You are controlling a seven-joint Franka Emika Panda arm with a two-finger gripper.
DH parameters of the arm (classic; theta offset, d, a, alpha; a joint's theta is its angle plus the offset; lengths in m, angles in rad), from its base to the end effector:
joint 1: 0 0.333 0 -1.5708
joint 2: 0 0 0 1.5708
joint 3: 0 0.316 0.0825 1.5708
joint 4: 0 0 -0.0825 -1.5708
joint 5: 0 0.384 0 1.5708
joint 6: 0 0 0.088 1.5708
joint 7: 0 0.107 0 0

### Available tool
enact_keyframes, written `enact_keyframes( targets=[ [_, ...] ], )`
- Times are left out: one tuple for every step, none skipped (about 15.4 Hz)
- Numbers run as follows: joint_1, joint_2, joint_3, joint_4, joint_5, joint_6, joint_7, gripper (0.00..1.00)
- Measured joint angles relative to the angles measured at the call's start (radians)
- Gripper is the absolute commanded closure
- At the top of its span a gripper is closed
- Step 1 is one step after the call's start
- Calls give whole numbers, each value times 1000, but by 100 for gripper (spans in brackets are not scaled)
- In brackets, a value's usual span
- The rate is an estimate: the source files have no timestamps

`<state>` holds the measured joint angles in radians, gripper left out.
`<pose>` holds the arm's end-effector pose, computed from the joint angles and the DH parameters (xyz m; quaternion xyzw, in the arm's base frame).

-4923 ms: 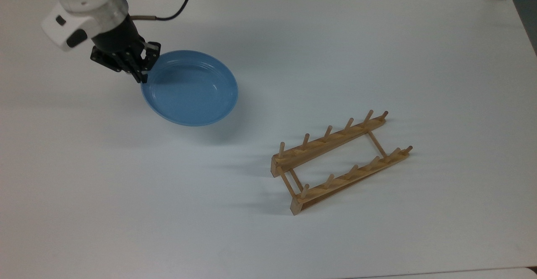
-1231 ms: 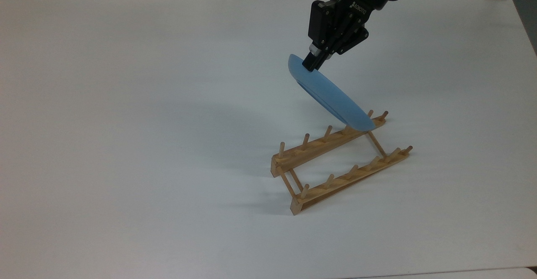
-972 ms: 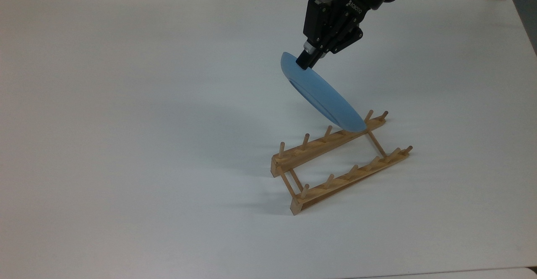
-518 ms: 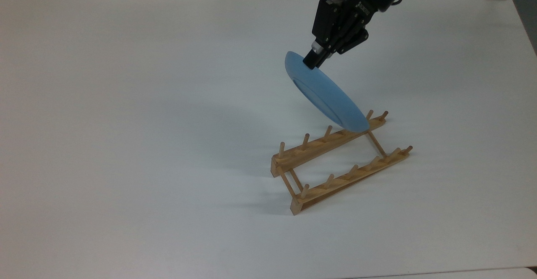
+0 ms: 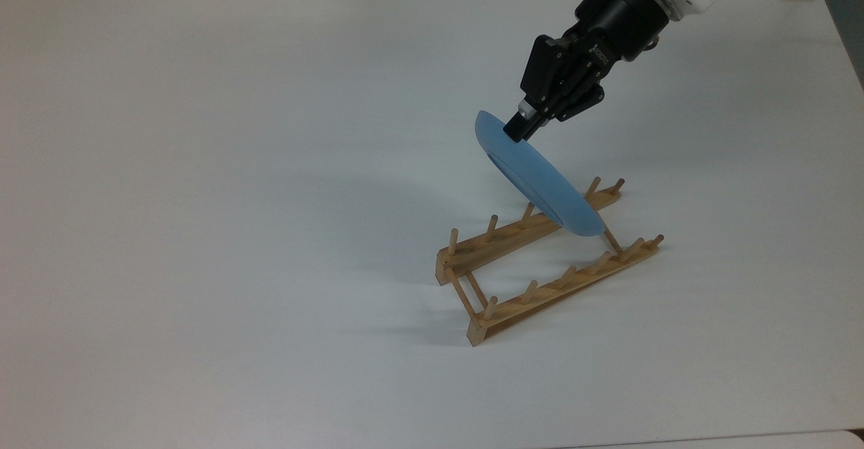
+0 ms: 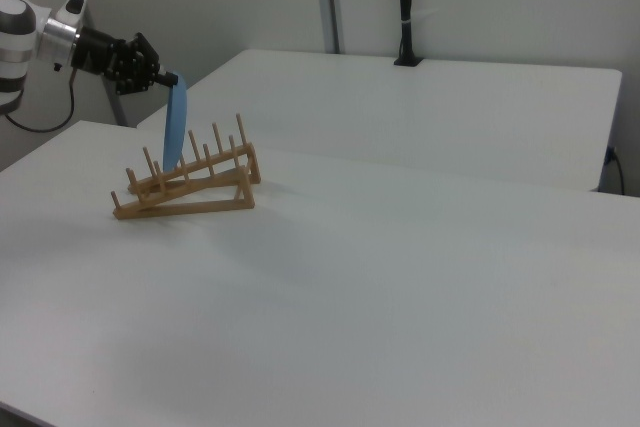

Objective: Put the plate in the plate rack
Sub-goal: 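Lower the plate edge-first between the rack's pegs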

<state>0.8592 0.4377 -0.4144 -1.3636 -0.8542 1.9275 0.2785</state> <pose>0.6307 0.3077 0.5343 0.8534 0.2060 0.2337 0.4178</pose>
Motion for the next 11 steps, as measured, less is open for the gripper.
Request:
enact_keyframes(
  targets=[
    [0,2,0,3,0,0,0,100],
    [1,3,0,5,0,0,0,100],
    [2,3,0,6,0,0,0,100],
    [2,6,0,10,0,0,4,100],
    [2,11,0,17,0,0,6,100],
    [2,17,0,25,0,0,9,100],
    [3,24,0,31,0,0,12,100],
    [4,34,0,39,0,0,16,100],
    [5,40,0,42,0,0,20,100],
    [6,46,0,44,0,0,25,100],
    [7,52,0,45,0,0,28,100]
  ],
)
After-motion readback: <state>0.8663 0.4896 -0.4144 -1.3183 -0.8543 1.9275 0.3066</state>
